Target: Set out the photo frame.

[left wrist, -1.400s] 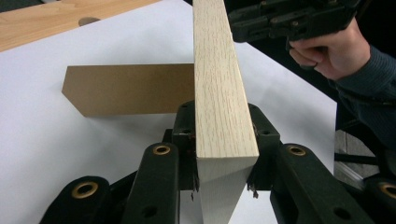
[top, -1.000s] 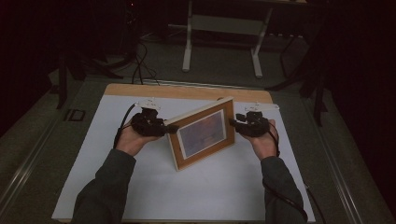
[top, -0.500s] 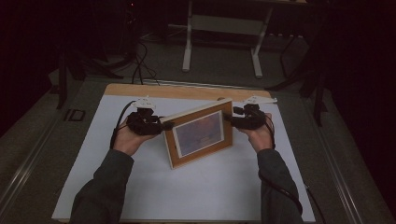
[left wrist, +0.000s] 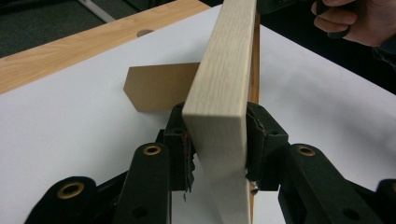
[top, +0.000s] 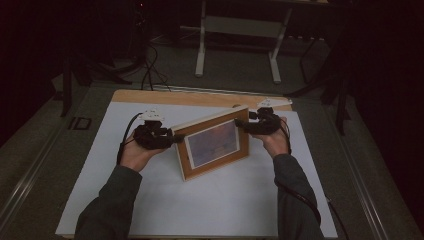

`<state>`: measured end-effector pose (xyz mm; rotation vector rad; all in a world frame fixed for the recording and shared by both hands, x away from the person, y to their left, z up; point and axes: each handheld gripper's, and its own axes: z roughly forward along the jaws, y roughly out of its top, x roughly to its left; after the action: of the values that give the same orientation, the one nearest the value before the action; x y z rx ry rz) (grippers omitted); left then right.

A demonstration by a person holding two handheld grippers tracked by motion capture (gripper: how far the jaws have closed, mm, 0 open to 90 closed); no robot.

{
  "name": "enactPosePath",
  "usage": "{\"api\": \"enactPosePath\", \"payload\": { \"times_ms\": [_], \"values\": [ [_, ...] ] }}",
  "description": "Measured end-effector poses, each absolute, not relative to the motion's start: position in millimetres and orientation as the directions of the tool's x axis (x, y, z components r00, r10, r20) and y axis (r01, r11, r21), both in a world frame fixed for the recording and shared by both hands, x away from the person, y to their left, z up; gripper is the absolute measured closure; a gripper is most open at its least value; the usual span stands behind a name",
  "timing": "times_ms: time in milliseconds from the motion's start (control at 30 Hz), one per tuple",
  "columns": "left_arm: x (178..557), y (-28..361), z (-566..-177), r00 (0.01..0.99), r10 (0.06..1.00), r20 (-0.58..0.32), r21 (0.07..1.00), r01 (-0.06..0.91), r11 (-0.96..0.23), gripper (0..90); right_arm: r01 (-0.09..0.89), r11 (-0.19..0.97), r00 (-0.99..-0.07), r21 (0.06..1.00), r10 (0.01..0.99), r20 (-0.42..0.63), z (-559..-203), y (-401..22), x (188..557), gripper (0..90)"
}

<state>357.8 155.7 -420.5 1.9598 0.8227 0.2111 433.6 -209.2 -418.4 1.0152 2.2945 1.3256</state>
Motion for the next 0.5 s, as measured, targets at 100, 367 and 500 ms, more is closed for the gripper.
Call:
{"api": "enactPosePath", "payload": {
  "times_ms": [100,367,500],
  "values": [
    [356.9,157.0,-421.5,0.756,0.625,-0.198,0.835,0.464,-0.297,67.7,0.430,0.308,-0.707,0.849,0.700,0.104,-420.0,-209.9,435.8,36.4],
    [356.7,156.3,-420.8,0.755,0.629,-0.186,0.833,0.460,-0.306,68.3,0.435,0.322,-0.719,0.841,0.687,0.109,-420.6,-208.5,439.5,33.2],
    [357.2,156.1,-420.3,0.756,0.629,-0.181,0.832,0.459,-0.312,68.2,0.436,0.337,-0.730,0.834,0.675,0.109,-422.5,-204.9,443.0,32.5]
  ]
}}
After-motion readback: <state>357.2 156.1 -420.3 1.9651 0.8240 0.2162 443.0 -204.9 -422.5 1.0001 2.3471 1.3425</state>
